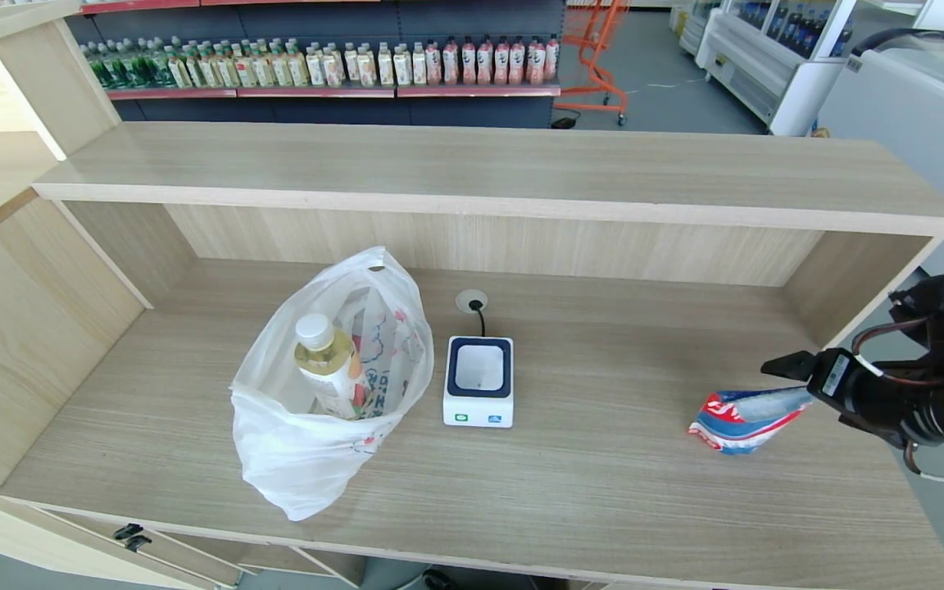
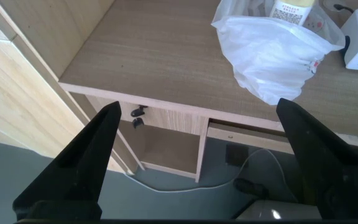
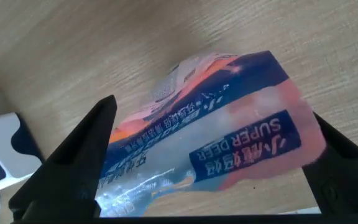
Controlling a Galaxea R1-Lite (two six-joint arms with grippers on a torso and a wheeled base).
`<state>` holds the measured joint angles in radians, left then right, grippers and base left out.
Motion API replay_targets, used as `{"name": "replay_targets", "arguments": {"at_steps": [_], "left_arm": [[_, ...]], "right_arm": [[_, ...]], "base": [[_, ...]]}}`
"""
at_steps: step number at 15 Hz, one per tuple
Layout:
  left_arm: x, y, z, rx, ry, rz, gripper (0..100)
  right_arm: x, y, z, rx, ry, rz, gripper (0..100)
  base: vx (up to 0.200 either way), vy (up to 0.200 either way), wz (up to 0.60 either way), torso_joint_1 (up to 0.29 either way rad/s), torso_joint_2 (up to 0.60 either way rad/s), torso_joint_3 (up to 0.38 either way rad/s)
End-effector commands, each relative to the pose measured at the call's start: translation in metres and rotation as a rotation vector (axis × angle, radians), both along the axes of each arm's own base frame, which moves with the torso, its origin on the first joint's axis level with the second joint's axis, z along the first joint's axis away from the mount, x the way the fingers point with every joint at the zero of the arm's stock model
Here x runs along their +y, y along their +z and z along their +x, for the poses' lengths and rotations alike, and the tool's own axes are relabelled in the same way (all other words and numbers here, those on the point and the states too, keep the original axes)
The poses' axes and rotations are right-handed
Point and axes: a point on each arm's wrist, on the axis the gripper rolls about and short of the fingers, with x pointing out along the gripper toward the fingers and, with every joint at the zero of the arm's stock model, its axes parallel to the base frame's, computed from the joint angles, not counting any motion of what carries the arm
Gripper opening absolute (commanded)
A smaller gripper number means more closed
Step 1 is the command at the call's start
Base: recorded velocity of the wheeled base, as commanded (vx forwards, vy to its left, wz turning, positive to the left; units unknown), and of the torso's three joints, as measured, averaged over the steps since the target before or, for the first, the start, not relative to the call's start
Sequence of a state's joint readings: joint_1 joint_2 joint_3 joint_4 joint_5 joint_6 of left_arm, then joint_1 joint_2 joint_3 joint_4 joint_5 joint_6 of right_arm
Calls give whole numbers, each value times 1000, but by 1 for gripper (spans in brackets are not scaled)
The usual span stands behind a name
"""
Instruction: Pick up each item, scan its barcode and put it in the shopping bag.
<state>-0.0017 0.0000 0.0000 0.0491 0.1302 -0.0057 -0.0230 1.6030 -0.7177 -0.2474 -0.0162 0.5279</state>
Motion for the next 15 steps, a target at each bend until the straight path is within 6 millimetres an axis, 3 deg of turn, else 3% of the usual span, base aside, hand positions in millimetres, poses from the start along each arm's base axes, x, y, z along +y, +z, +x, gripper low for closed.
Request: {"name": "replay_targets", "arguments": {"at_steps": [1,3,4,7,12,15], "left_arm": [[0,0,0,1,0,0,100],[0,0,0,1,0,0,100],[0,0,0,0,0,0,100],[0,0,0,1,0,0,100],[0,0,0,1,0,0,100],[0,0,0,0,0,0,100]], "right_arm": [[3,-37,21,77,16,0,100],[3,-41,30,44,37,-15,100],[3,-44,34,38,71,-30,0],[3,-47,37,50,127,-100,0],[6,-28,35,-53,258,-141,0],[11,12,24,-238,537,-96,0]], "base": [[0,0,0,0,0,0],[0,0,0,0,0,0],[0,0,0,0,0,0],[0,0,0,0,0,0],[0,0,0,0,0,0],[0,0,0,0,0,0]]}}
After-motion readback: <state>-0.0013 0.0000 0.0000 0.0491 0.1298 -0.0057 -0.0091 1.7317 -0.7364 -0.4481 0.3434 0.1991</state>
